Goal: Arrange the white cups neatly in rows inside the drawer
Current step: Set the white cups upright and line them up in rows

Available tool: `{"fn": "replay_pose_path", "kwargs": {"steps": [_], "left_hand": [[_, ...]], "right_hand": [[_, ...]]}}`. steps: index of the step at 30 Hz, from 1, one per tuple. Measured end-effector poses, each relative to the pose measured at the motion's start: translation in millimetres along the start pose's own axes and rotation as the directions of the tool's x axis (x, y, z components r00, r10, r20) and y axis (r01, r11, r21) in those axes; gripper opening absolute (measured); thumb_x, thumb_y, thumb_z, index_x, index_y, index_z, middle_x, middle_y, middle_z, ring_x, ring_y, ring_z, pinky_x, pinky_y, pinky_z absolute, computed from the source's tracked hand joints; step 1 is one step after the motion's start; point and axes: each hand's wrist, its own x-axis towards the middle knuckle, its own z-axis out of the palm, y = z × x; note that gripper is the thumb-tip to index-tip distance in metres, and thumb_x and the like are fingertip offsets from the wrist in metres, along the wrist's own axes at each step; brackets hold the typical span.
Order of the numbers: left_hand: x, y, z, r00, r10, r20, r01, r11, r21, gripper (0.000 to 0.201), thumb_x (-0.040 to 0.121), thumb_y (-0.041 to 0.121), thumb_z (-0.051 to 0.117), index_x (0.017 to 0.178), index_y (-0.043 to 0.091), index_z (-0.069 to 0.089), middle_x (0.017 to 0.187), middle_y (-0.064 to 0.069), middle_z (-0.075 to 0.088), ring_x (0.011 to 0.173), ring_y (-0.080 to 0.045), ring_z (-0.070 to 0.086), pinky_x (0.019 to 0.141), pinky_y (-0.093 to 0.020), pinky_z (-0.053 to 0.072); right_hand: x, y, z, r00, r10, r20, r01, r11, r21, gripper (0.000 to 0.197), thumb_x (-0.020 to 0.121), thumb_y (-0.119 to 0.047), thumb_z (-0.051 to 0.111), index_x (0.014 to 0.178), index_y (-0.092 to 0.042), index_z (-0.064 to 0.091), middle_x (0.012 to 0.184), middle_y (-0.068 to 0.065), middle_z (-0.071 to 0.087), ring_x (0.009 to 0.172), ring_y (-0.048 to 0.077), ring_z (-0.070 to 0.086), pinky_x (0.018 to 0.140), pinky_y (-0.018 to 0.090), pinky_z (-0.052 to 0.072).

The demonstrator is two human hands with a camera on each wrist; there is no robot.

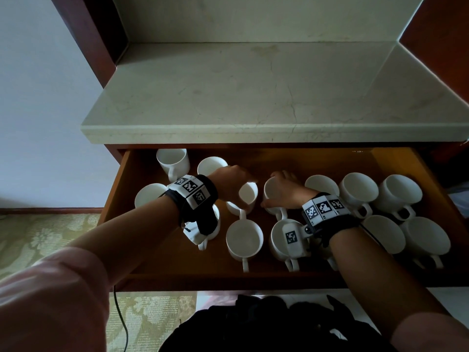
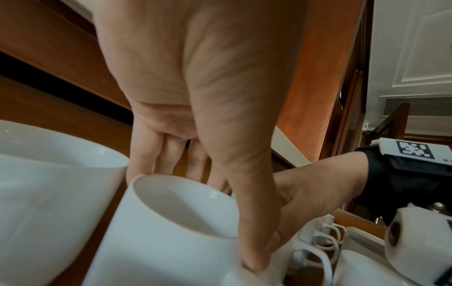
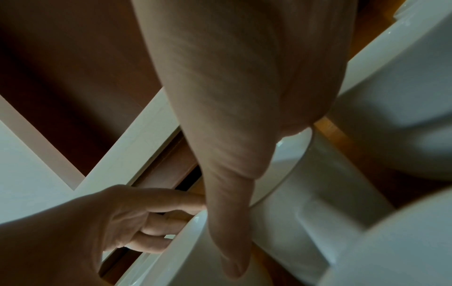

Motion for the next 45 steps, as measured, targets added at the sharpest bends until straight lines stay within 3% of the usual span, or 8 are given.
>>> {"fn": "replay_pose_path", "kwargs": {"steps": [15, 19, 25, 28, 33, 35, 39, 45], "left_hand": [[4.2, -4.4, 0.9, 0.998, 0.004, 0.061, -0.005, 1.000, 0.011, 0.088, 0.071, 0.059, 0.071, 0.145, 0.028, 0.036, 0.143, 0.000, 0.044, 0.127, -0.020, 0.047, 0.098, -0.035, 0.045], [-2.1, -12.4, 0.6, 0.997, -0.004, 0.073, 0.012, 0.993, -0.118, 0.090, 0.076, 0.054, 0.070, 0.149, 0.024, 0.027, 0.148, -0.002, 0.036, 0.132, -0.021, 0.041, 0.104, -0.032, 0.039], [-27.8, -47.6, -12.9, 0.999, -0.040, -0.009, 0.036, 0.957, -0.287, 0.076, 0.082, 0.051, 0.065, 0.145, 0.025, 0.034, 0.147, 0.001, 0.036, 0.133, -0.016, 0.036, 0.104, -0.025, 0.029], [-41.4, -66.5, -11.6, 0.994, -0.091, -0.064, 0.065, 0.942, -0.328, 0.077, 0.076, 0.061, 0.062, 0.143, 0.030, 0.038, 0.145, 0.005, 0.038, 0.132, -0.014, 0.038, 0.105, -0.026, 0.031], [-51.1, -86.8, 13.9, 0.981, -0.125, -0.147, 0.066, 0.933, -0.354, 0.094, 0.059, 0.092, 0.044, 0.136, 0.037, 0.045, 0.142, 0.006, 0.045, 0.129, -0.018, 0.042, 0.106, -0.046, 0.039], [-55.7, -84.6, 14.5, 0.984, -0.125, -0.127, 0.073, 0.932, -0.354, 0.090, 0.061, 0.083, 0.054, 0.137, 0.035, 0.044, 0.145, 0.005, 0.042, 0.132, -0.019, 0.039, 0.107, -0.046, 0.038], [-59.4, -81.1, 13.8, 0.988, -0.103, -0.113, 0.049, 0.914, -0.403, 0.071, 0.077, 0.042, 0.074, 0.139, 0.025, 0.044, 0.146, 0.001, 0.039, 0.134, -0.017, 0.036, 0.110, -0.038, 0.035], [-59.7, -82.1, 15.9, 0.978, -0.147, -0.148, 0.071, 0.902, -0.426, 0.065, 0.079, 0.038, 0.074, 0.137, 0.022, 0.048, 0.143, -0.001, 0.044, 0.130, -0.017, 0.042, 0.107, -0.032, 0.037]], "right_hand": [[-2.1, -0.1, -2.1, 1.000, 0.003, 0.005, -0.003, 1.000, -0.003, 0.096, 0.075, -0.053, 0.071, 0.147, -0.015, 0.020, 0.150, 0.009, 0.021, 0.140, 0.029, 0.019, 0.110, 0.039, 0.024], [-2.4, 0.9, -2.0, 1.000, 0.000, 0.014, 0.000, 1.000, 0.015, 0.095, 0.076, -0.058, 0.066, 0.148, -0.017, 0.019, 0.152, 0.010, 0.017, 0.142, 0.030, 0.014, 0.112, 0.041, 0.021], [-6.7, 6.3, -6.9, 0.997, -0.052, -0.056, 0.060, 0.987, 0.150, 0.088, 0.077, -0.061, 0.063, 0.146, -0.022, 0.025, 0.150, 0.006, 0.021, 0.140, 0.026, 0.017, 0.113, 0.042, 0.023], [-11.0, -3.0, -11.6, 0.990, -0.113, -0.079, 0.127, 0.971, 0.201, 0.086, 0.079, -0.059, 0.062, 0.147, -0.022, 0.024, 0.151, 0.005, 0.021, 0.140, 0.023, 0.018, 0.113, 0.042, 0.023], [-16.9, -34.6, -16.9, 0.982, -0.189, 0.013, 0.187, 0.979, 0.082, 0.095, 0.079, -0.058, 0.063, 0.150, -0.020, 0.012, 0.155, 0.004, 0.011, 0.143, 0.023, 0.011, 0.113, 0.041, 0.020], [-18.2, -46.8, -17.8, 0.982, -0.176, 0.074, 0.174, 0.984, 0.029, 0.098, 0.080, -0.058, 0.062, 0.151, -0.019, 0.006, 0.157, 0.005, 0.007, 0.145, 0.025, 0.009, 0.113, 0.041, 0.019], [-14.1, -71.2, -6.6, 0.986, -0.128, 0.104, 0.128, 0.992, 0.008, 0.104, 0.079, -0.056, 0.065, 0.151, -0.015, 0.001, 0.158, 0.008, 0.003, 0.145, 0.027, 0.005, 0.114, 0.040, 0.017], [0.6, -92.9, 19.7, 0.993, -0.065, 0.095, 0.070, 0.996, -0.050, 0.110, 0.079, -0.054, 0.066, 0.151, -0.010, -0.004, 0.158, 0.011, -0.006, 0.146, 0.029, -0.010, 0.117, 0.042, 0.005]]}}
